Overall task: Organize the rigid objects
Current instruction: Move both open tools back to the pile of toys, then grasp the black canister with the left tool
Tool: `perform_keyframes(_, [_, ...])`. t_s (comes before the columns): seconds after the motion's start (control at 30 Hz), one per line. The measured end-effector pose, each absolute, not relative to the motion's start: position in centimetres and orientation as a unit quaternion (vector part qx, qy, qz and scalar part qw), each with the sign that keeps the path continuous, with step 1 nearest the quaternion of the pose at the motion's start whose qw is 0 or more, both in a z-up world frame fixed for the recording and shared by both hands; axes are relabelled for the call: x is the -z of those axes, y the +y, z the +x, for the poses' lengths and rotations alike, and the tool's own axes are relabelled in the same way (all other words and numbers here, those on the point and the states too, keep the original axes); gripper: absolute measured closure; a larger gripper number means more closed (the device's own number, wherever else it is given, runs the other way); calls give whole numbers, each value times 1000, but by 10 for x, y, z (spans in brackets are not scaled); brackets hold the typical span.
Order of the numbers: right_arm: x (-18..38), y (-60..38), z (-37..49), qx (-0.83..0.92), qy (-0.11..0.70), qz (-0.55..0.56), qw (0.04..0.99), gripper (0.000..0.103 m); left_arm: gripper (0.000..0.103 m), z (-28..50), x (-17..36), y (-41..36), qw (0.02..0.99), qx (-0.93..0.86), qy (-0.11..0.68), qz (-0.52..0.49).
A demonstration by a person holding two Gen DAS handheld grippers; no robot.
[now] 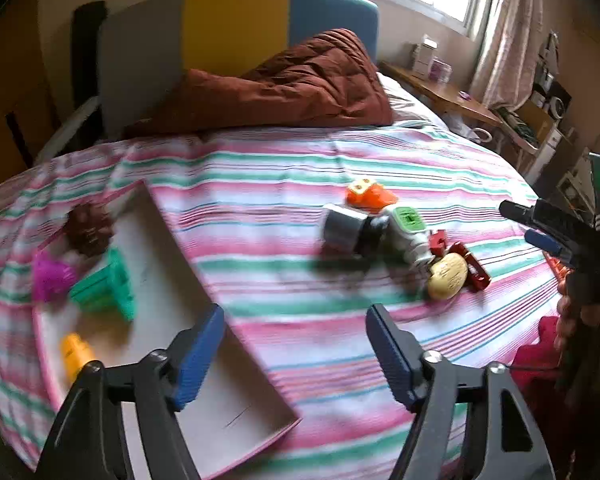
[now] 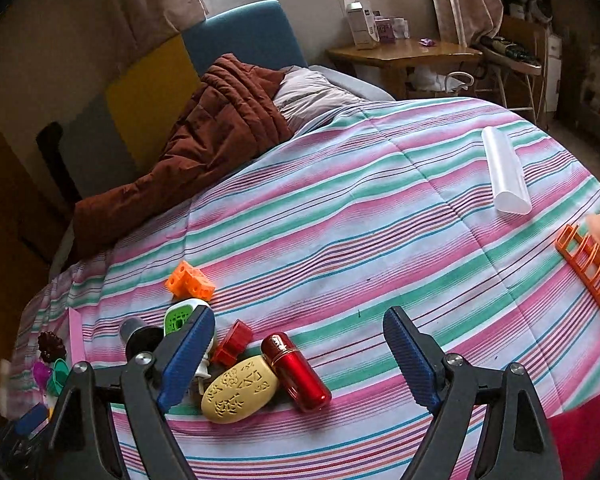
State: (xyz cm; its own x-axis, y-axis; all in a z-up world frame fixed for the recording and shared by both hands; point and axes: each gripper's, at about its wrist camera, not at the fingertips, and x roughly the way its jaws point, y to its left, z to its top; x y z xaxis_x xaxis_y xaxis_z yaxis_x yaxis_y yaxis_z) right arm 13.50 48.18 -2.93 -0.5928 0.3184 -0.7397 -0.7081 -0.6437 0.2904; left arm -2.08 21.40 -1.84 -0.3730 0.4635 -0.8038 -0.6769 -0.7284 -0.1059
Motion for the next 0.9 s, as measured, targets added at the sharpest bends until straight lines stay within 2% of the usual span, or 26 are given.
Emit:
perform_keyframes(0.1, [33, 479, 135, -840, 300, -337, 301, 15, 21, -27, 23, 239, 367, -809, 133, -439])
perform_keyframes(0.33, [36, 482, 135, -837, 316, -338, 292, 15, 19, -42, 47, 294, 425, -764, 201, -442])
perform_keyframes(0.67, [38, 483, 132, -836, 324, -342, 280, 15, 10, -77, 69, 329, 447, -744, 199, -455])
perform_keyframes(0.77, [38, 482, 132, -837, 323, -343, 278, 15, 11, -77, 75, 338, 452, -735, 213, -458])
perform_keyframes(0.8, [38, 482, 131, -837, 322, -343, 279, 15, 15, -76, 76, 339, 453, -734, 214, -459])
perform_keyframes(0.83, [38, 482, 132, -837, 321, -344, 280, 15, 32, -77, 78, 338, 455, -732, 210, -462])
perform_keyframes(0.9, [39, 482, 132, -836, 321, -345, 281, 15, 36, -78, 78, 333, 454, -733, 191, -469])
